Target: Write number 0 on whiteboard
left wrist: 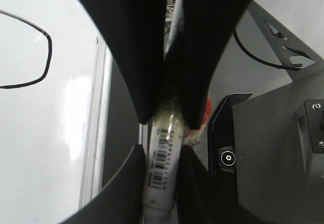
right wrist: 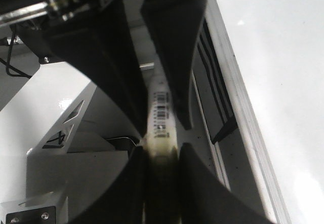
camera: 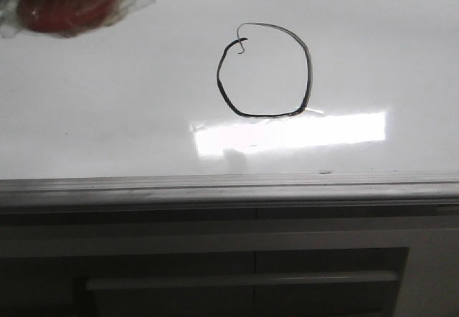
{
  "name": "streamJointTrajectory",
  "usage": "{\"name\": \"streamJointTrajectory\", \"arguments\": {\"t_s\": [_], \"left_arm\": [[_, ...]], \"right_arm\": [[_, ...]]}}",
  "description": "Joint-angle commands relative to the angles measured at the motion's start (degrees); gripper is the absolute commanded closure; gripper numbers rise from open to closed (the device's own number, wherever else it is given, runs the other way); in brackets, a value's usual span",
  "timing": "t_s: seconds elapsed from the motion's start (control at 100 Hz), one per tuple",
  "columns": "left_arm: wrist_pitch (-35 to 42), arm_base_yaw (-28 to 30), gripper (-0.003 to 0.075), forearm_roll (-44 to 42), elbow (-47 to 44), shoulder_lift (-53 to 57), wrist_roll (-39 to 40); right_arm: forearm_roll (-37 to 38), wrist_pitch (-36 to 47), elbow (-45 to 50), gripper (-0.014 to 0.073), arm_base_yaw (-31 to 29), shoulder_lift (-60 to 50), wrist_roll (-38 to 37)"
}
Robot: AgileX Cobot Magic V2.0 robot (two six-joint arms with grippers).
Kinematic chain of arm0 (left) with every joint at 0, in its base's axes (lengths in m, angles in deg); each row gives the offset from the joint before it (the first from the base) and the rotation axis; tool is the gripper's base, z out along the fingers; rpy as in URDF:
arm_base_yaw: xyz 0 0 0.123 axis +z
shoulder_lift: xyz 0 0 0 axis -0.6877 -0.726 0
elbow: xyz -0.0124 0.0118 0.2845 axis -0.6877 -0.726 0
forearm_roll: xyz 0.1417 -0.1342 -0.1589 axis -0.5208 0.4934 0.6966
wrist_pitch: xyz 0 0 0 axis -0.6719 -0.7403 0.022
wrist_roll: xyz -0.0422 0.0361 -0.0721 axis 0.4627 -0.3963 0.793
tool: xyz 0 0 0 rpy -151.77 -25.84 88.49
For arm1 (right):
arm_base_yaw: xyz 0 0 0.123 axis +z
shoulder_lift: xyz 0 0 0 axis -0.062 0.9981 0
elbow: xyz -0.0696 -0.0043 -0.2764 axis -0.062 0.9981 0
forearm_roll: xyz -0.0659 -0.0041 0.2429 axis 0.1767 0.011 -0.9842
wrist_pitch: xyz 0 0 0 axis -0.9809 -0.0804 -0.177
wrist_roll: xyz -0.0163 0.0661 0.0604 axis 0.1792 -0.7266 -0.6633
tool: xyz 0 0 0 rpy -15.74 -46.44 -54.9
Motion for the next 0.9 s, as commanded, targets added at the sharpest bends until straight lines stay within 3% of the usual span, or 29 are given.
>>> {"name": "streamJointTrajectory", "arguments": {"t_s": [0.0,0.09,0.16,0.33,0.4,0.58,0.68,0.75,0.85,0.89], "left_arm": [[4.04,-0.26,0.0740,2.76,1.77,0.21,1.34],[3.81,-0.26,0.0740,2.97,1.77,0.21,1.46],[4.10,-0.15,0.0740,3.56,1.77,0.21,3.10],[6.99,0.05,0.0740,3.66,1.77,0.32,8.60],[10.35,0.05,0.0740,3.66,0.83,0.97,11.05],[22.05,0.05,0.0740,3.66,-5.90,4.27,17.67],[31.47,0.05,0.0740,3.88,-10.67,6.55,22.79],[39.35,0.05,0.0740,4.00,-14.21,7.90,27.94],[50.81,0.05,0.0740,4.00,-18.90,9.06,37.16],[55.44,0.05,0.0740,4.27,-20.68,9.06,40.12]], "right_arm": [[-1.92,3.34,-2.02,0.0643,0.04,-1.14,-0.43],[-1.92,4.43,-2.02,0.0630,0.04,-1.25,-0.43],[-1.92,5.48,-2.02,0.0554,0.04,-1.86,-0.43],[1.72,9.25,-2.02,0.0111,-0.16,-5.35,-0.43],[4.04,9.81,-2.02,0.0051,-0.84,-7.54,-1.07],[6.05,10.15,-1.88,0.0111,-8.66,-15.50,-5.06],[6.05,10.23,-1.11,0.0191,-15.00,-20.85,-6.26],[6.05,10.23,0.33,0.0324,-18.38,-24.03,-6.75],[6.05,10.11,4.29,0.0637,-21.09,-28.44,-7.57],[6.05,10.59,6.16,0.0662,-21.52,-30.20,-7.70]]}}
